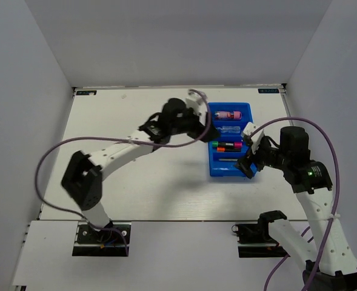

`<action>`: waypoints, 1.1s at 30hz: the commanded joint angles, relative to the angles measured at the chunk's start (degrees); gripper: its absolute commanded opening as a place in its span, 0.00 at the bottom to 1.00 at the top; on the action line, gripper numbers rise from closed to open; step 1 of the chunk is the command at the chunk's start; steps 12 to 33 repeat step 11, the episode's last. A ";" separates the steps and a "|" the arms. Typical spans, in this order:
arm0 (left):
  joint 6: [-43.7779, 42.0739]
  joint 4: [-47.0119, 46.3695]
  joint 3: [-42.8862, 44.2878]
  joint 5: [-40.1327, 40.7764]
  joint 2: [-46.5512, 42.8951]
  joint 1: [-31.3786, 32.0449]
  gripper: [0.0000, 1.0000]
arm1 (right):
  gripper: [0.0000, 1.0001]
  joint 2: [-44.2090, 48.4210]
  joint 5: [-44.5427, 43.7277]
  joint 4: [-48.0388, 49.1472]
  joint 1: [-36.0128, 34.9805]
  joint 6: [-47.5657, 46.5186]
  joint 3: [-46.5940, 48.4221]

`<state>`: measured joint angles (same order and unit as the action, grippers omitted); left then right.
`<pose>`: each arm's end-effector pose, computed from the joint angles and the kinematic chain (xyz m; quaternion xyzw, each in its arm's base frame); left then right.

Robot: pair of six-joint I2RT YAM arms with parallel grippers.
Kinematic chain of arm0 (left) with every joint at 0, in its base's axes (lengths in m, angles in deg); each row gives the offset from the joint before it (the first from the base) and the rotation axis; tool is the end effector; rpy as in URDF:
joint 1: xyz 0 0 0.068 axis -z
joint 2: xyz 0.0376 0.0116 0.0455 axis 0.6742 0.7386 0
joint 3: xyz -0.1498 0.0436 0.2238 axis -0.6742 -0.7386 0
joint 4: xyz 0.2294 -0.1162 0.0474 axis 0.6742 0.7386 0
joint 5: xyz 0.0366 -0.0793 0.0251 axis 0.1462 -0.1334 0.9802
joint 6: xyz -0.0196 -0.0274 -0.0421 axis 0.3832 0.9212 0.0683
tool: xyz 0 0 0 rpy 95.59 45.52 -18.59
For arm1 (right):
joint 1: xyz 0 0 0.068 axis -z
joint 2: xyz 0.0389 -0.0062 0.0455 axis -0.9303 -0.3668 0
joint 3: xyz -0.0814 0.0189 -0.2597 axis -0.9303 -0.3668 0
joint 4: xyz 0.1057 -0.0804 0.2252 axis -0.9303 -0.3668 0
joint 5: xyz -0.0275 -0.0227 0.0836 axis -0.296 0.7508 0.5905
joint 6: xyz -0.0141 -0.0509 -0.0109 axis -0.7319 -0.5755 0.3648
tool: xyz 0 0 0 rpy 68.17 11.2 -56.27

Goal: Sort the stationery into containers
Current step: Reset both arms

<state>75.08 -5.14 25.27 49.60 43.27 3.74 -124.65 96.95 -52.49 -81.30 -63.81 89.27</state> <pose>0.2819 -0.3110 0.2969 0.2797 0.7840 -0.4150 0.3672 0.1342 0.0509 0.3600 -0.4765 0.7111 0.1594 0.4918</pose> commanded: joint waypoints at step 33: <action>-2.87 34.27 -29.22 19.88 -46.72 -11.49 1.00 | 0.90 1.77 -34.53 17.14 0.34 30.68 -7.69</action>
